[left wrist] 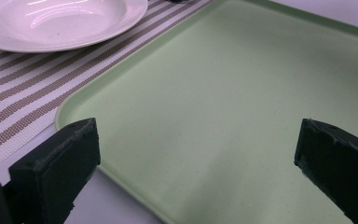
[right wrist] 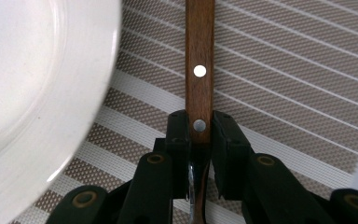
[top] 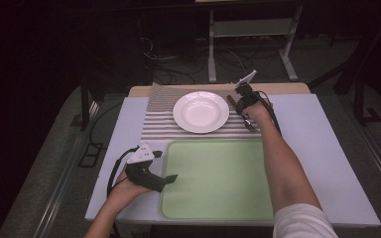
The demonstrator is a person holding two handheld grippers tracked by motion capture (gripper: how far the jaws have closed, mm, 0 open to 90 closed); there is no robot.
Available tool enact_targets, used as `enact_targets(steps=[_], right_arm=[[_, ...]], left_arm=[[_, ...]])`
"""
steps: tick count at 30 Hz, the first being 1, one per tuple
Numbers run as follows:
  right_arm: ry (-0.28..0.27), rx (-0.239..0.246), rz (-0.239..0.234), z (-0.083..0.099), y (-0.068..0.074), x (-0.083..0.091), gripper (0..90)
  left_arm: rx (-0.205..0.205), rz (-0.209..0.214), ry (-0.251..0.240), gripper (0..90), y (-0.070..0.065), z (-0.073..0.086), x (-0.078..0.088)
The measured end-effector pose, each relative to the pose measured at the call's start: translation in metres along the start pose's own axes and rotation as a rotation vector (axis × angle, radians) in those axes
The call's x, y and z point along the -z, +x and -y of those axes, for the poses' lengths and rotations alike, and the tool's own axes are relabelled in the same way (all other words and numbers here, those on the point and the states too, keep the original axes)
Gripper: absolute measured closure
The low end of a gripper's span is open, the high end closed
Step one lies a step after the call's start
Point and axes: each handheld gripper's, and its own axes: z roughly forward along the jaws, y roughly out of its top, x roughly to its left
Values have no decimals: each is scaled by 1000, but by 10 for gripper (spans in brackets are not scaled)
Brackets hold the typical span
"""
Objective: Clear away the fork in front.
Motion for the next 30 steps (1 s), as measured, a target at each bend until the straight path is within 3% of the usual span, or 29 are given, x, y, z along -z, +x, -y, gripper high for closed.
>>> enact_targets(steps=[2,7,8,13,16,20,21,30], right_arm=[[-42,-10,-10,5,-10,13,772],[-117,-10,-43,15,-18,34,772],[-150,-8,-63,20,-21,46,771],[-223,4,-107,32,-23,70,771],[-300,36,-149,49,-20,92,771],[-337,75,-171,62,-15,104,771],[-364,102,-188,73,-10,111,771],[-436,167,-266,112,6,126,770]], left_arm=[[-2,-4,-2,0,0,0,0],[-2,-9,-4,0,0,0,0],[-7,-10,1,0,0,-1,-1],[-10,-11,1,0,-1,-1,-1],[-2,-13,2,0,1,0,-2],[-2,-14,1,0,2,0,-1],[-1,-14,0,0,2,0,-1],[-10,-20,22,0,1,1,-4]])
